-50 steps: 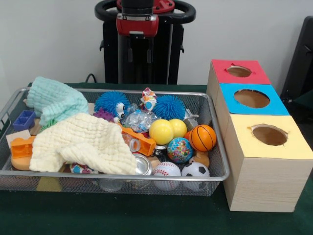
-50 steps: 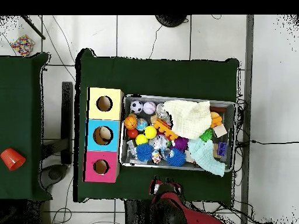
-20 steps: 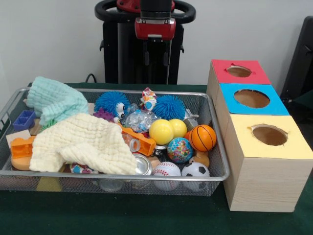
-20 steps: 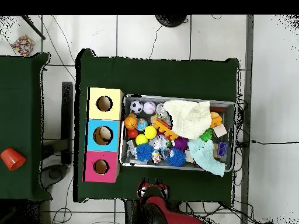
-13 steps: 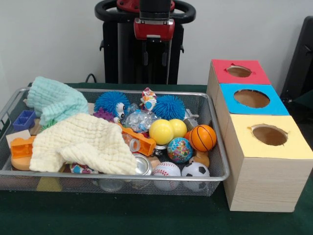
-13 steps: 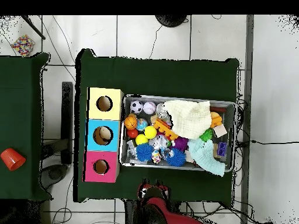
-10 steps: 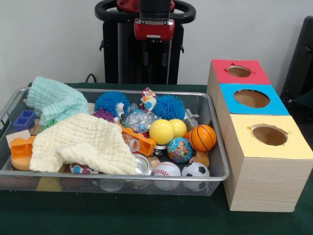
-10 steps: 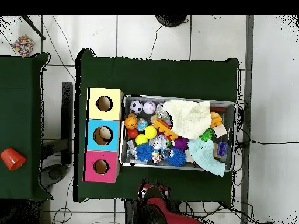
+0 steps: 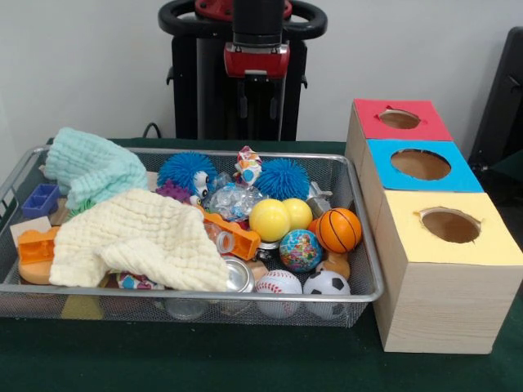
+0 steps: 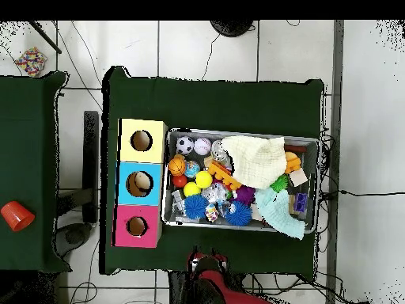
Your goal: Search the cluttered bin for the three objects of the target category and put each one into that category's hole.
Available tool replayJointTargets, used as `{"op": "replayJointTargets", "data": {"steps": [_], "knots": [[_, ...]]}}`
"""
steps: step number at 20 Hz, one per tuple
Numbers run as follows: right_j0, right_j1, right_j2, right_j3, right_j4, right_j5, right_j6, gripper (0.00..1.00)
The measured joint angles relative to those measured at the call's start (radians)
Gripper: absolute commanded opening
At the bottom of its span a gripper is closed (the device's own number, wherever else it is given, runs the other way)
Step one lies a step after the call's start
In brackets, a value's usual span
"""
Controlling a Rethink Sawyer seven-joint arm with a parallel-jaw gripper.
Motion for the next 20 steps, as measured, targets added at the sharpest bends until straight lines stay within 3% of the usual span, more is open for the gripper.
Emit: {"op": "replayJointTargets", "data": {"steps": [4, 10, 16, 20], "knots": [[-0.019, 0.023, -0.003, -0.006, -0.024, -0.052, 0.000, 1.00], [-0.121, 0.017, 0.013, -0.006, -0.078, -0.072, 0.000, 1.00], [-0.218, -0.023, 0.056, -0.006, -0.105, -0.007, 0.000, 1.00], [-0.240, -0.066, 0.071, -0.006, -0.105, 0.049, 0.000, 1.00]]}}
